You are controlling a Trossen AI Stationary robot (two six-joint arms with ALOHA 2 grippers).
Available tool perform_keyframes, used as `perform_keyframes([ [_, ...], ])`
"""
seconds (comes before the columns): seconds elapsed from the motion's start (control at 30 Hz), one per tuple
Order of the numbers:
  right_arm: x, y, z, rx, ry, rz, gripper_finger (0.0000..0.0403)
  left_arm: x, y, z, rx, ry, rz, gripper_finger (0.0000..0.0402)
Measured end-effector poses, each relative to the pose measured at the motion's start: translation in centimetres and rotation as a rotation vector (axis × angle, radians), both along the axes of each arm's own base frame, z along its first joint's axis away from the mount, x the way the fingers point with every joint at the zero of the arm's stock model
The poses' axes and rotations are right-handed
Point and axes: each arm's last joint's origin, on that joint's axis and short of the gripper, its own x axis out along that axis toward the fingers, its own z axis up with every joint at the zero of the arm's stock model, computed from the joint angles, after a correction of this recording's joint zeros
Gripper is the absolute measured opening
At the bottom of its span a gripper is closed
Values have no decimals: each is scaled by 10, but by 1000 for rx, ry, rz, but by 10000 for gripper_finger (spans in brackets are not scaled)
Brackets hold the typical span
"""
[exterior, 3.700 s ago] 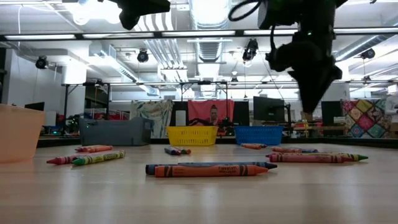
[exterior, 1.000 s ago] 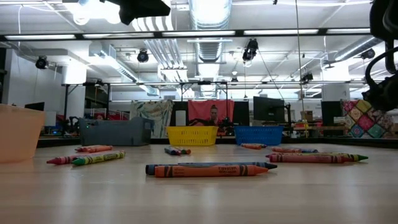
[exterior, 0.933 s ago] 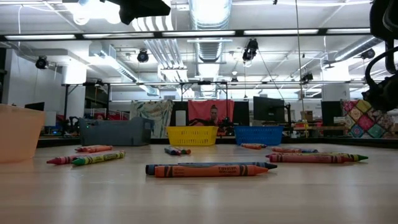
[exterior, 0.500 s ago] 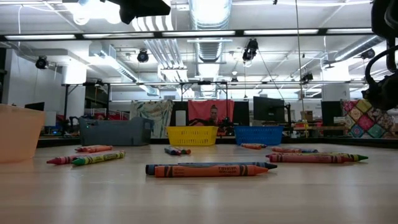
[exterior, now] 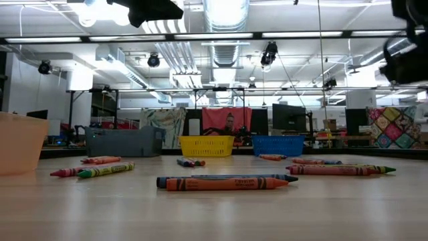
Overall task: Sort crayons
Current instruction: Put the red crayon into the blue bin
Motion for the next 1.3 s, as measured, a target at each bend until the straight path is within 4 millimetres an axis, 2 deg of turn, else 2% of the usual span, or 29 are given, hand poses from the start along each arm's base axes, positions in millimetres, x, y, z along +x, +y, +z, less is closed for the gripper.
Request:
perform_keyframes([
  [0.33,32,-11,53,-147,-284,92,12,0,0,0,5,2,-1,39],
  [0.6,64,-41,89,-312,-473,250,12,1,0,-1,5,5,-2,39],
  [0.8,89,-80,107,-450,-589,383,12,5,0,-5,4,26,-3,39],
  [1.0,98,-129,118,-568,-617,462,12,6,0,-6,10,32,-4,39],
  [1.17,98,-172,118,-629,-603,503,12,6,0,-5,38,30,0,39],
  [1.3,101,-207,111,-653,-564,575,12,5,3,-3,71,32,80,39],
])
